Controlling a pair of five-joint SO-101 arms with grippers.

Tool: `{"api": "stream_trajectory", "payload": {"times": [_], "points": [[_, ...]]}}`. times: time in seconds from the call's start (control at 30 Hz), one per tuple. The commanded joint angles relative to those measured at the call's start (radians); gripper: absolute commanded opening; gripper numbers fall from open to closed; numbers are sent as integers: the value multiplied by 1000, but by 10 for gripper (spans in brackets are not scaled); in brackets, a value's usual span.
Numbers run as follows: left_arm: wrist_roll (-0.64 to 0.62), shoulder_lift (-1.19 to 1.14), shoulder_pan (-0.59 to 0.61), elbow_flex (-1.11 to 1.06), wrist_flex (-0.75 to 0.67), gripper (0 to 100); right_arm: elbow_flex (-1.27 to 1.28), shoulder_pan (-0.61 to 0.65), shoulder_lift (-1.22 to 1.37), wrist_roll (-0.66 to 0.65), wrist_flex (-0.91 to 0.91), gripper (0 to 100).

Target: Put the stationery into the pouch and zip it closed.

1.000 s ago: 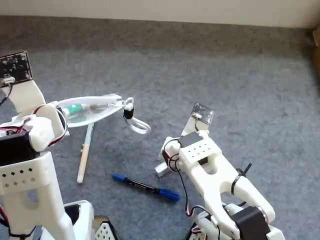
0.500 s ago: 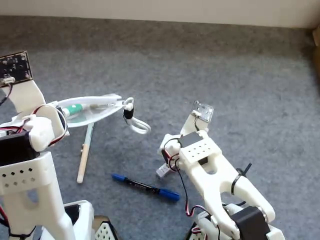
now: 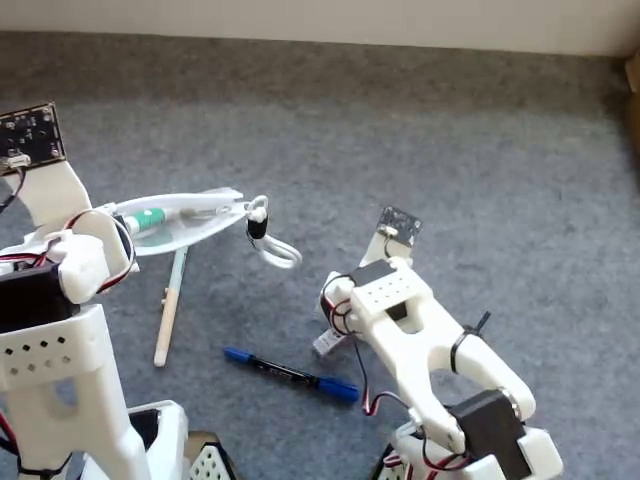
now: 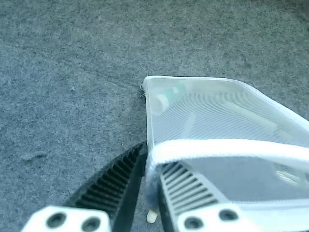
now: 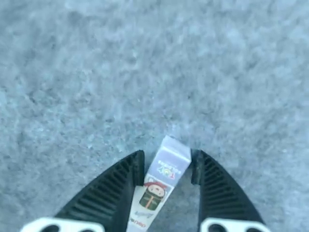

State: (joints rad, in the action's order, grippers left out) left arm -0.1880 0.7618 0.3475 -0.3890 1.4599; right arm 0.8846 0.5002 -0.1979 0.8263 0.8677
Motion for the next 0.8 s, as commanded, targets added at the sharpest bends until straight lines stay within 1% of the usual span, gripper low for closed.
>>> {"api": "stream_trajectory", "payload": {"times": [0.0, 0.07, 0.1, 0.23, 0.3, 0.53, 0.67, 0.77], "points": [[-5, -8, -13, -1, -20, 8, -50, -45, 45, 3, -16, 159], [-5, -8, -13, -1, -20, 8, -51, -53, 36, 3, -16, 151], [-5, -8, -13, -1, -20, 8, -51, -53, 30, 2, -16, 131], [-5, -8, -13, -1, -20, 8, -51, -53, 13, 2, -16, 0], [-3, -8, -13, -1, -20, 8, -51, -53, 2, 2, -16, 15], [-3, -8, -13, -1, -20, 8, -48, -54, -104, -3, -15, 15], [-3, -8, -15, -1, -20, 8, -5, -54, -220, -104, 8, 15], [-3, -8, -15, -1, -20, 8, 39, -54, -311, -112, 8, 15]]}}
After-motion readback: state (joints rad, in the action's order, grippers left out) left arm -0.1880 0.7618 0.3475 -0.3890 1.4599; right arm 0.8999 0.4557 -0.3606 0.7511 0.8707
